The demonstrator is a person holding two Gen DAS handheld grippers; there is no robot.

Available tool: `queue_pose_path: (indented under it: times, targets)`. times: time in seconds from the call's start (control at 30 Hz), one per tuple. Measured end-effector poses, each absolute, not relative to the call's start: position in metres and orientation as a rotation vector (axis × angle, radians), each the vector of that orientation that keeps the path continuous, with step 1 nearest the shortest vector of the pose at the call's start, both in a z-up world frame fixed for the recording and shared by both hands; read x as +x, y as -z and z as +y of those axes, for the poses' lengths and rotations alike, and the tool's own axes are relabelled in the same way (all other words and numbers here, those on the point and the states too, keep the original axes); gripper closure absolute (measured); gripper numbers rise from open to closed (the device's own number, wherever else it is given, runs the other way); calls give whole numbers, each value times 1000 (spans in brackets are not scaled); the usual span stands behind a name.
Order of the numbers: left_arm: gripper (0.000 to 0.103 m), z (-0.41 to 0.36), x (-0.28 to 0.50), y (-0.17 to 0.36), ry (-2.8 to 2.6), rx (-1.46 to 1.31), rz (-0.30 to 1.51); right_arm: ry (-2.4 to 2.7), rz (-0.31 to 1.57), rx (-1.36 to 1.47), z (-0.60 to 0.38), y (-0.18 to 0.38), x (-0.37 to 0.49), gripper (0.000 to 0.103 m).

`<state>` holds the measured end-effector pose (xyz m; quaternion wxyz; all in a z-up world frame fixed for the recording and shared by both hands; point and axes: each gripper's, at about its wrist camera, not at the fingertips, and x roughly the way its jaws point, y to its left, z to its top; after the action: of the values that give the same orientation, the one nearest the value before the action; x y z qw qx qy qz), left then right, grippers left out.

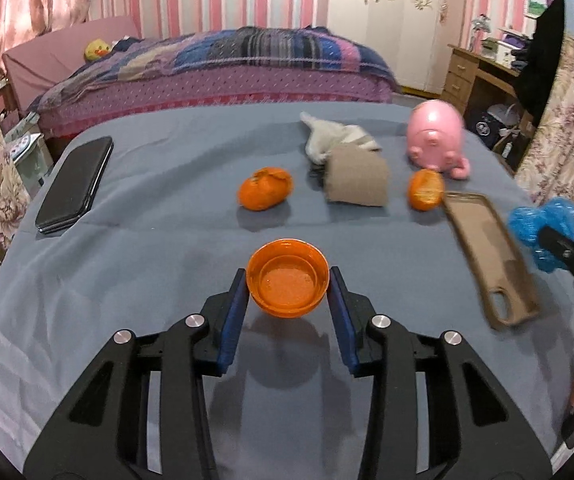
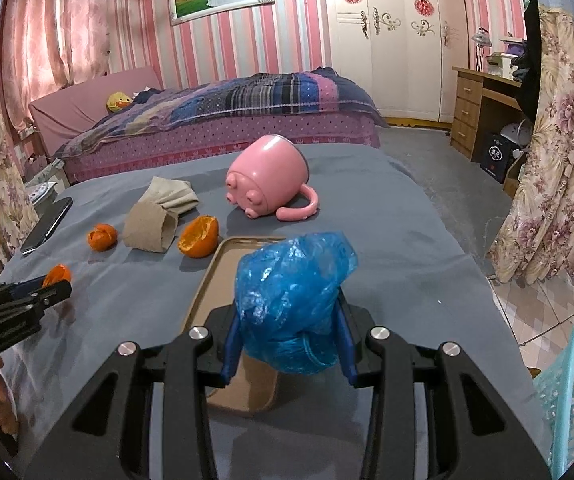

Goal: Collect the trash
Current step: 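Grasp the orange round lid with the left tool, then carry the orange lid in the left tool while the right tool carries the blue bag to the basket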

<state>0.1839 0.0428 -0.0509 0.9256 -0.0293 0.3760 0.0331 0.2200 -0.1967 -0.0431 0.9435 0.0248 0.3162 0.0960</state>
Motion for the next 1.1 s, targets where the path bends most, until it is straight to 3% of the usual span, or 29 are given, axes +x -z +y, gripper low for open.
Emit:
queue_pose_path:
  times: [0.27, 0.57, 1.1]
  targets:
    - [64, 12, 164, 29, -20, -61, 727, -188, 614, 27, -215, 26, 196, 64]
    - [64, -42, 149, 0, 75, -30, 630, -52, 544, 48, -298, -6, 154, 64]
    - [64, -259, 143, 16, 465, 81, 629, 291, 533, 84, -480, -2, 71, 64]
